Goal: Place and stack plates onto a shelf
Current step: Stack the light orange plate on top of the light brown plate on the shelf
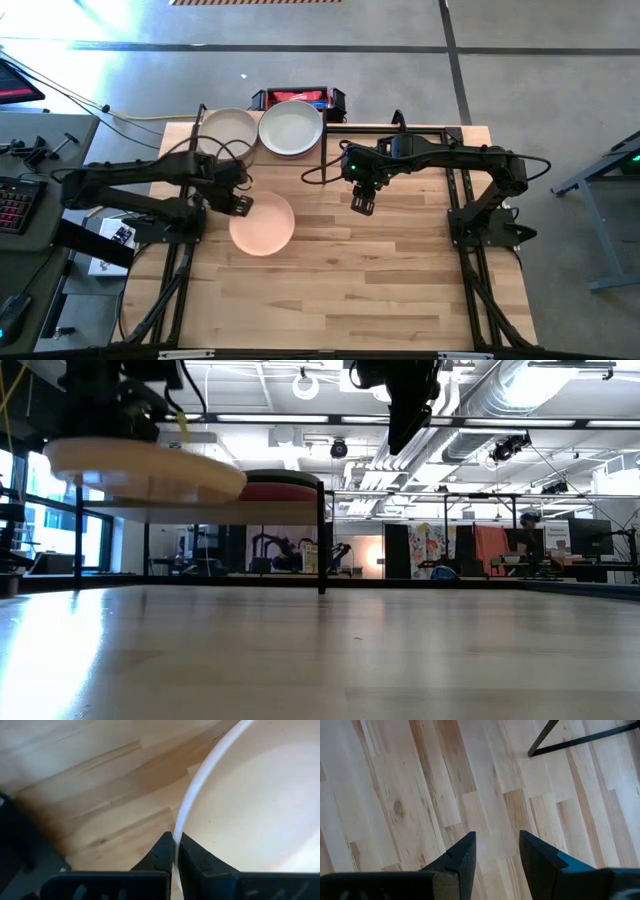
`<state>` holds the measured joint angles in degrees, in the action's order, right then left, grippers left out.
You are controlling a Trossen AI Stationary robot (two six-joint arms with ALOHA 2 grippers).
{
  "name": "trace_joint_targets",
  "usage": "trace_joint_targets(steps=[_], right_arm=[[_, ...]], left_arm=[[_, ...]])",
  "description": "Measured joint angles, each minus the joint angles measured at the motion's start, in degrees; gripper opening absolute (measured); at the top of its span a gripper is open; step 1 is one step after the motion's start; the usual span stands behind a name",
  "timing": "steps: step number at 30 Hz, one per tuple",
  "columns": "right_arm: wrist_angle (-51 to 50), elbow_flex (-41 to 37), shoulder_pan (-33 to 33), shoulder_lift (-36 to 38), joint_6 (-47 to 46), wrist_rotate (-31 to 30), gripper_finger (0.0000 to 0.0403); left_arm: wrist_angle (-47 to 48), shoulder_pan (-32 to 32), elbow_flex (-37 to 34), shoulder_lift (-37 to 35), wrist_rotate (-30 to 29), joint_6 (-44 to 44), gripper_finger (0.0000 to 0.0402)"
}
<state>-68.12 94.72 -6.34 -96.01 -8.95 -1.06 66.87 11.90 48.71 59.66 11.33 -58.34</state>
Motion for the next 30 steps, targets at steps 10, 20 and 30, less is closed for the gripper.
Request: trace_joint_targets(steps=[10,20,30], right_arm=[[0.00,0.00,0.01,0.00,0.01,0.00,0.0128],[-0.02,0.00,0.02,0.00,0.02,0.00,0.0128],[-0.01,0.00,0.02,0.00,0.00,0.00,0.0128]], left_arm=[[10.83,0.60,11.31,-4.21,-6.35,-8.21,0.0001],[22.76,8.28,21.10,-4.64,-14.58,-11.54,0.0005],[23.15,21.77,24.08,-5.07,-21.55,-10.24,0.0006]])
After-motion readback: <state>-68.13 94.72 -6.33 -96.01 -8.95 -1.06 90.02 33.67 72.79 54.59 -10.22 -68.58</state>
